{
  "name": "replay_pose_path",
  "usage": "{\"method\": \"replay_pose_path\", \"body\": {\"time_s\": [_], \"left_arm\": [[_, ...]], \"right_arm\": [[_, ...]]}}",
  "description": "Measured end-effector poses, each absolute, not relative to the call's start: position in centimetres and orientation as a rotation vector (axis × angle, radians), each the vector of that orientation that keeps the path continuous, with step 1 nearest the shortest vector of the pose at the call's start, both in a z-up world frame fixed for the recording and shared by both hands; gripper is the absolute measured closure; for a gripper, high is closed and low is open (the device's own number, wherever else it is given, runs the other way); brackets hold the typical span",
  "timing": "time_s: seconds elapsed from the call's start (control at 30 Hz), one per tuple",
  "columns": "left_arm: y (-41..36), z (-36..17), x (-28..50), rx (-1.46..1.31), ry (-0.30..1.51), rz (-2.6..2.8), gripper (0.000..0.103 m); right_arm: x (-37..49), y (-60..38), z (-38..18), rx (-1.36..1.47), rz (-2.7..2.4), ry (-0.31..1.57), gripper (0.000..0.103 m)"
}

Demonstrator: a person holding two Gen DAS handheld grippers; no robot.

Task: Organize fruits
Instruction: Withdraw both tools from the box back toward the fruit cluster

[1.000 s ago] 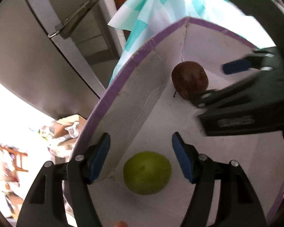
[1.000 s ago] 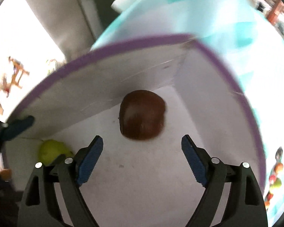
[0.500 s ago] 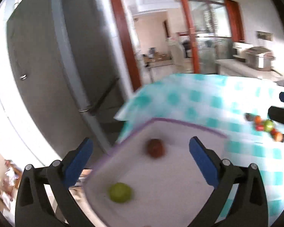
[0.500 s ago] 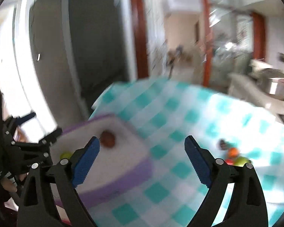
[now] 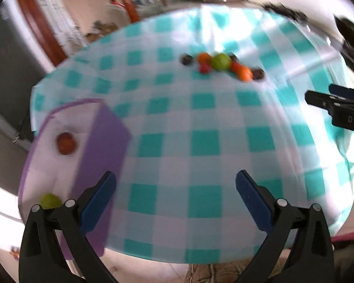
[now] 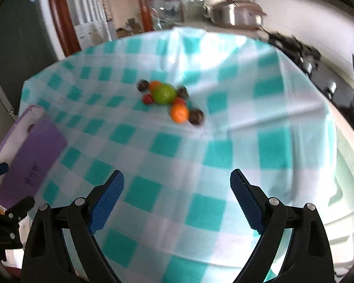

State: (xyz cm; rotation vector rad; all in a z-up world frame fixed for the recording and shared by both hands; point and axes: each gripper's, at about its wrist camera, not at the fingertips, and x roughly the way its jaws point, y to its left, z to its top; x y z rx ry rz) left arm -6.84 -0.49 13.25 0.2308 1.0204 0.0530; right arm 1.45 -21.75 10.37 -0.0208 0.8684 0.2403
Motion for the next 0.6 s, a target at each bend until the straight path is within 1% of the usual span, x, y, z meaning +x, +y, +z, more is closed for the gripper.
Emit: {"method": "replay_pose_path", "body": {"time_s": [0.13,0.2,0.27,0.4,0.43,0.5,0.6], "left_arm": [[-3.3,11.4,-5.4,0.279,1.072,-0.034,0.001],[-4.1,10.7,-4.2,0.285,1.087,-0.085,0.001],[-4.5,10.0,-2.6,0.274,1.097,-0.116,0.001],[-4.5,9.2,0.9,0.248,1.129,-0.143,0.001],[-4.4,9.1,1.6,0.250,1.130,-0.153,0.001],[-3.9,8.6,3.0,0.252,1.141,-0.167,0.001],[-2.4,7.4,4.5,0.237,1.175,-0.166,0.001]], "right_arm": [[1.5,-22.4,7.5,-0.030,0.231,0.876,0.015],[1.8,-22.1,6.5,-0.046,0.238,0.881,0.016],[2.4,-21.8,5.9,-0.084,0.248,0.880,0.019],[4.7,-21.4,5.6,-0.120,0.230,0.882,0.019],[5.4,-21.4,5.5,-0.120,0.223,0.886,0.021],[7.2,-20.9,4.8,-0.148,0.200,0.901,0.030],[9.6,-19.5,3.5,-0.207,0.172,0.905,0.033]]}}
